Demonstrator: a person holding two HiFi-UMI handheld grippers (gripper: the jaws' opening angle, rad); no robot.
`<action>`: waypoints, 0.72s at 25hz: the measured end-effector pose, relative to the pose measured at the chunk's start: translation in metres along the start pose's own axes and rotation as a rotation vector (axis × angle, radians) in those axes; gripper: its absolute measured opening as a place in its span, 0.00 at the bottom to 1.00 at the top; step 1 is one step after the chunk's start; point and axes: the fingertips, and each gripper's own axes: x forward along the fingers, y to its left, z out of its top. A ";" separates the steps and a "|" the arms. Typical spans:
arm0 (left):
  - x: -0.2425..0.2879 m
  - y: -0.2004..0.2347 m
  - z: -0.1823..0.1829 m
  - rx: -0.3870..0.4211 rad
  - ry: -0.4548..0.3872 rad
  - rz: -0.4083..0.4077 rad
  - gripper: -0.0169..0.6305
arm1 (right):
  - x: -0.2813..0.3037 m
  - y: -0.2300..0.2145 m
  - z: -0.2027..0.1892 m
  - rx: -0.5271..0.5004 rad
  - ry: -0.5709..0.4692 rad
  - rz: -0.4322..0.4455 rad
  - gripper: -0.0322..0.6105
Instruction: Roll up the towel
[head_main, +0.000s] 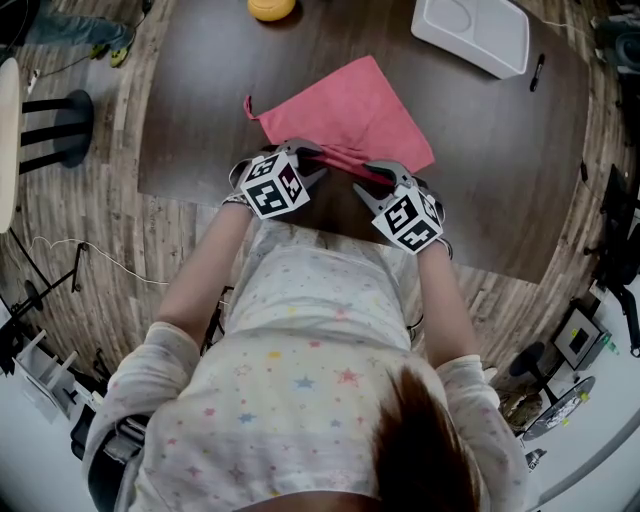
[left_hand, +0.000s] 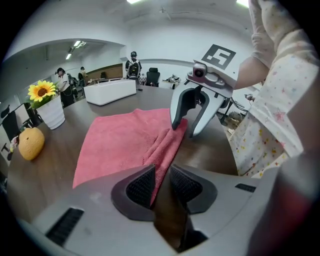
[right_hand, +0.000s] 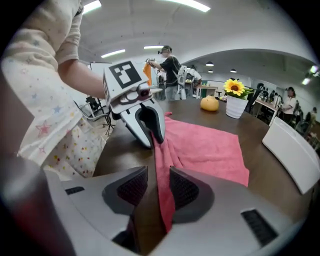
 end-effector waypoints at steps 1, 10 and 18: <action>0.000 0.000 0.000 0.002 0.001 -0.001 0.17 | 0.003 0.000 -0.006 -0.015 0.031 -0.004 0.26; 0.001 0.000 -0.002 0.067 0.041 0.014 0.08 | 0.005 -0.016 -0.021 -0.052 0.097 -0.072 0.08; -0.009 -0.034 -0.009 0.001 0.064 -0.131 0.06 | -0.009 0.014 -0.028 0.057 0.109 0.118 0.07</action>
